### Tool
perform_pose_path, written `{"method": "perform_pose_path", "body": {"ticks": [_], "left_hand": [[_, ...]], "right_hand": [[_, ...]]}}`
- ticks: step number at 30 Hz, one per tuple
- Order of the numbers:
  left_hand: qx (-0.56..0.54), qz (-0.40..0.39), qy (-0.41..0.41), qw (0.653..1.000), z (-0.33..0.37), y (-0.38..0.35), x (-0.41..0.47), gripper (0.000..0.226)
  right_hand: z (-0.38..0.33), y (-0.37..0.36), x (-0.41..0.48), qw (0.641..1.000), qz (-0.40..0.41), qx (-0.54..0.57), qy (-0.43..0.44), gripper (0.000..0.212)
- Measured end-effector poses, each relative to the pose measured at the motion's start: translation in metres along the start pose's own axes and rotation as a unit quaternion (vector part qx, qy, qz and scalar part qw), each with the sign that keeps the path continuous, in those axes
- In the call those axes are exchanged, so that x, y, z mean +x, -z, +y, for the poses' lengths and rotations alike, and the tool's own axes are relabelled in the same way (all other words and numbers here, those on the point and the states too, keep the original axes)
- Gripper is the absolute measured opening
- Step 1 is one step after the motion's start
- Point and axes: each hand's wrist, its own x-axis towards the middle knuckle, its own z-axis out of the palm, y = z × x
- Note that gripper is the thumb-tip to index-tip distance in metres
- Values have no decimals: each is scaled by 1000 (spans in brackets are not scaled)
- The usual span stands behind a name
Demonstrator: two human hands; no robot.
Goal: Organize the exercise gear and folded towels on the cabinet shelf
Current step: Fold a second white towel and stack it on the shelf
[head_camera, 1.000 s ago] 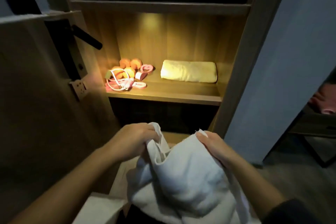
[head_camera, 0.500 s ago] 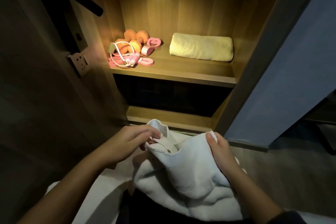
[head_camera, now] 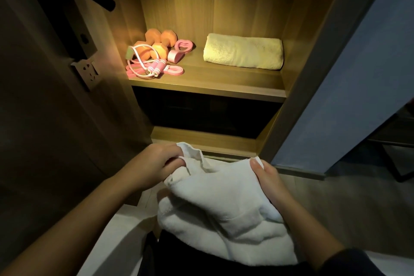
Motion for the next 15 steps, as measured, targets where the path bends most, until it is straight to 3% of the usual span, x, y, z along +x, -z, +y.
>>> {"method": "perform_pose_path", "body": {"ticks": [3,7,11,15], "left_hand": [[-37,56,17,998,-5,12,-4,21],[-121,100,34,987,-6,21,-9,36],[-142,66,14,988,0,34,-9,42],[-82,-17,-5,996,-3,55,-16,34]], "right_hand": [[-3,6,5,999,16,30,-15,45],[-5,19,4,994,48,95,-3,26],[2,26,0,992,30,119,3,34],[9,35,4,990,23,136,20,37]]}}
